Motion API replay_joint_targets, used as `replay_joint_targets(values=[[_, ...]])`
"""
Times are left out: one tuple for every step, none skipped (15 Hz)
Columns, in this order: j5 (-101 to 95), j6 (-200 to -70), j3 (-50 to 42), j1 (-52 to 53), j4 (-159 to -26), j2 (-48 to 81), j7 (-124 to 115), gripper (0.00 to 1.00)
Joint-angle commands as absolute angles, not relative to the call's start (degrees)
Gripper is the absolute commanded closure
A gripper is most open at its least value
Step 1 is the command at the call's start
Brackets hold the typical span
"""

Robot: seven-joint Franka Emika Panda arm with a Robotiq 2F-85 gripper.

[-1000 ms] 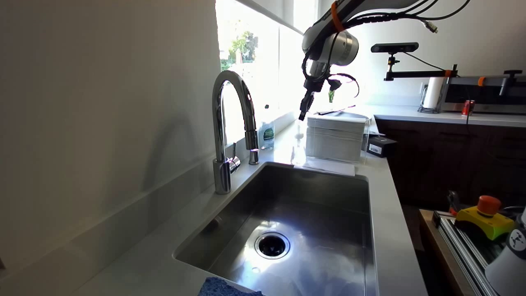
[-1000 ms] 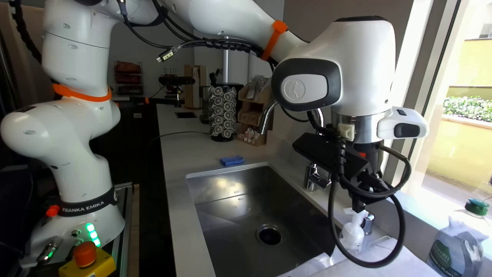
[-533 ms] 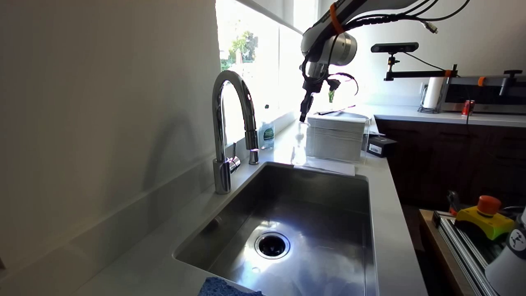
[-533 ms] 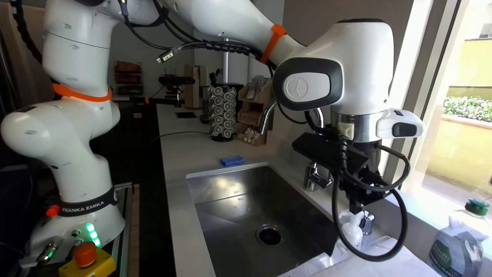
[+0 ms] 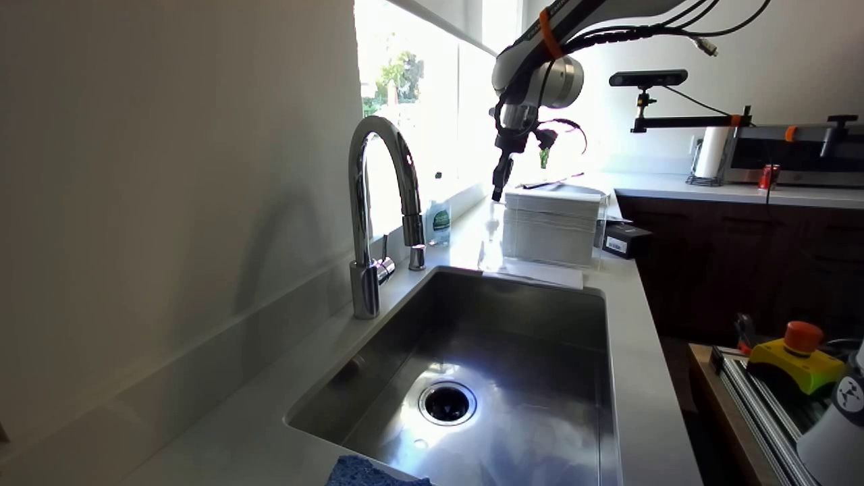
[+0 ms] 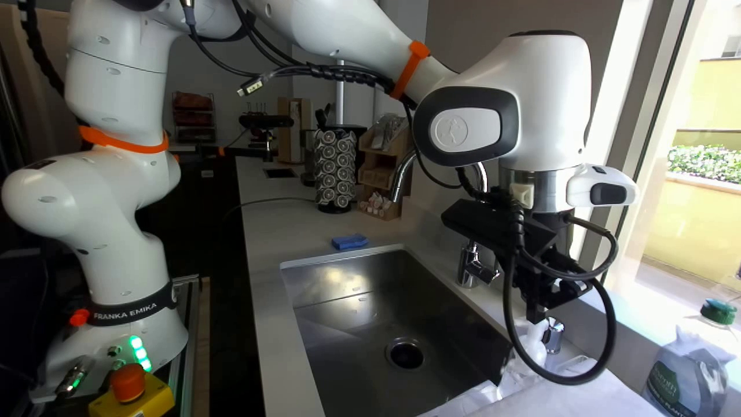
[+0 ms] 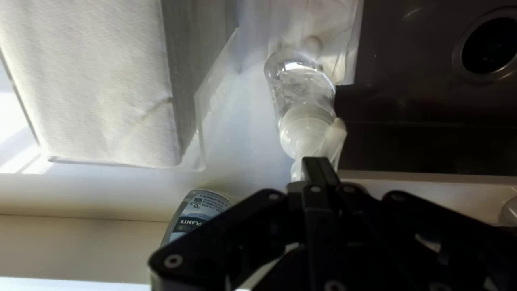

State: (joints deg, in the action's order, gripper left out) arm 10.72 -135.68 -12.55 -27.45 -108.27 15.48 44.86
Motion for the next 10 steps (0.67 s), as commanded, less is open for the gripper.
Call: replay_joint_targets(values=[[9.25, -134.51, -13.37, -26.84, -108.37, 19.24, 43.63, 1.00], [9.48, -134.46, -13.31, -26.90, -108.28, 19.18, 43.71, 0.97], [9.59, -134.44, -13.30, -26.92, -108.21, 19.13, 43.60, 0.73], [9.66, -134.46, -13.28, -26.94, -108.19, 19.12, 43.62, 0.72], [9.75, -134.47, -13.26, -26.97, -108.19, 19.09, 43.58, 0.69], [9.84, -134.47, -13.27, -27.01, -108.17, 19.04, 43.60, 0.64], [10.00, -134.45, -13.22, -27.08, -108.16, 19.24, 43.60, 0.55], [10.13, -134.33, -13.14, -27.20, -108.07, 19.76, 43.59, 0.48], [10.23, -134.13, -13.01, -27.35, -108.01, 20.39, 43.56, 0.41], [10.45, -134.06, -12.82, -27.53, -107.79, 21.12, 43.48, 0.33]])
